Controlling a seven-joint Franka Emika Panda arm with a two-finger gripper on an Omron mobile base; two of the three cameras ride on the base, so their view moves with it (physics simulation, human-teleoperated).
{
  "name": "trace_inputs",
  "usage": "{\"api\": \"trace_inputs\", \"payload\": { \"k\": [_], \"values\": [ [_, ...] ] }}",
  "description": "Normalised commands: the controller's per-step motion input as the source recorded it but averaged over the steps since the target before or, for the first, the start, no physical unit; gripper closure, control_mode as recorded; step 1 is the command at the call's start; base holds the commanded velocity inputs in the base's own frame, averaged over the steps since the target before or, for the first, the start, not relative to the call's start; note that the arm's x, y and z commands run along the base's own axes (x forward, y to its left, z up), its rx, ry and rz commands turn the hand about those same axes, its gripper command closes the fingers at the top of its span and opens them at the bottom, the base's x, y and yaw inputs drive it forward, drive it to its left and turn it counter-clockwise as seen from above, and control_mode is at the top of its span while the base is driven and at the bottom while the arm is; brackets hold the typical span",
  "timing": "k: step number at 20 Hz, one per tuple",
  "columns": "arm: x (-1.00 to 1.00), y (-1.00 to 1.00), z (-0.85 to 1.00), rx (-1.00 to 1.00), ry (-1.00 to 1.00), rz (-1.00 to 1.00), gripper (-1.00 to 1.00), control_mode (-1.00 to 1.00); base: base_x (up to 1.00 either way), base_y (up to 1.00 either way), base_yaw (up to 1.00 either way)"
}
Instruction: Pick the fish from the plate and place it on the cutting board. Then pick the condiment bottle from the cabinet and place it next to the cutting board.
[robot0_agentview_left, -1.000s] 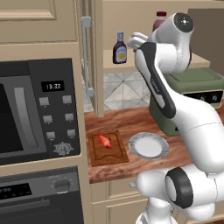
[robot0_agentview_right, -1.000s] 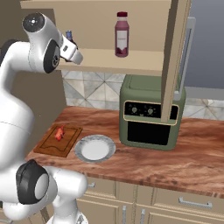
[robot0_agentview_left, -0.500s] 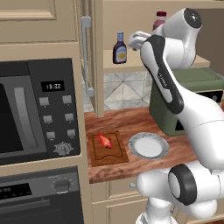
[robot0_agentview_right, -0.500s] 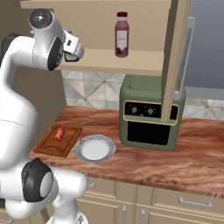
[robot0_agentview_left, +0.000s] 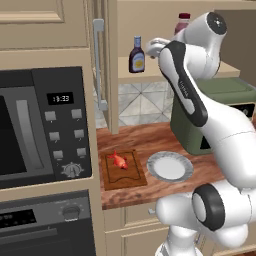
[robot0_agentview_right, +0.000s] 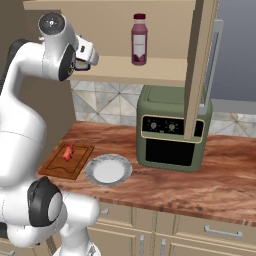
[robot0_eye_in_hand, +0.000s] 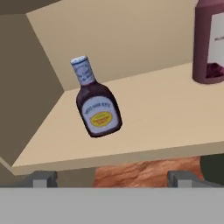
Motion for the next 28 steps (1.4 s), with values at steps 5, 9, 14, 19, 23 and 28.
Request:
{"api": "trace_inputs", "payload": {
  "k": [5,9,14,19,23,28],
  "values": [
    [0.41,0.01,0.05,0.00,0.00,0.00,-1.00,-1.00,0.00,0.00,0.00],
    [0.19,0.00,0.05,0.00,-0.07,0.02,-1.00,-1.00,0.00,0.00,0.00],
    [0.13,0.06,0.00,0.00,-0.10,0.03,-1.00,-1.00,0.00,0.00,0.00],
    [0.23,0.12,0.00,0.00,-0.10,0.04,-1.00,-1.00,0.00,0.00,0.00],
    [0.30,0.16,0.00,0.00,-0.03,0.01,-1.00,-1.00,0.00,0.00,0.00],
    [0.13,0.06,0.00,-0.04,0.02,0.00,-1.00,-1.00,0.00,0.00,0.00]
  ]
}}
